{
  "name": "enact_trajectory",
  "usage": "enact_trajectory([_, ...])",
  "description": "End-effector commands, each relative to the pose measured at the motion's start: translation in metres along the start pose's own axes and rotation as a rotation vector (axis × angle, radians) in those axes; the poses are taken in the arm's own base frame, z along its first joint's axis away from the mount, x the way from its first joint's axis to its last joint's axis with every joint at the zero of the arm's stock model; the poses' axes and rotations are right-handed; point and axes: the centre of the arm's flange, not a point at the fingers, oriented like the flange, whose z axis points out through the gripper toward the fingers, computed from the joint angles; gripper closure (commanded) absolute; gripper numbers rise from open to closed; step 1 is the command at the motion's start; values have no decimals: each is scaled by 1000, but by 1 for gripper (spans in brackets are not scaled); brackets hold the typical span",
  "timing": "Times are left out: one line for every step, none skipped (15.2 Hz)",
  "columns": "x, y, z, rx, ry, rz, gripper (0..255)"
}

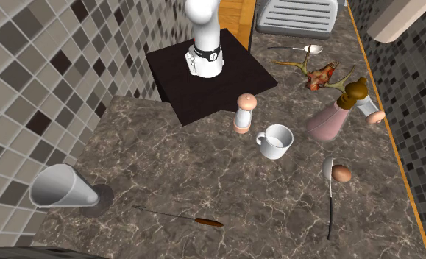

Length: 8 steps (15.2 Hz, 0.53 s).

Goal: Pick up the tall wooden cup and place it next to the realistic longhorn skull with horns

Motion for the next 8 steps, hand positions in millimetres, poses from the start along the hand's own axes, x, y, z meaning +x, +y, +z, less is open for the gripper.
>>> enact_trajectory([-13, -11, 3, 7, 4, -15, 255])
enact_trajectory([-13, -11, 8, 7, 4, -15, 255])
enact_trajectory([-13, -11, 14, 7, 4, -15, 255])
enact_trajectory([-13, -11, 19, 7, 4, -15, 255])
enact_trajectory([-13, -10, 24, 7, 4, -15, 255])
enact_trajectory([-13, -10, 29, 7, 4, -15, 255])
enact_trajectory([-13, -10, 35, 7, 4, -15, 255])
enact_trajectory([-12, -10, 40, 7, 4, -15, 255])
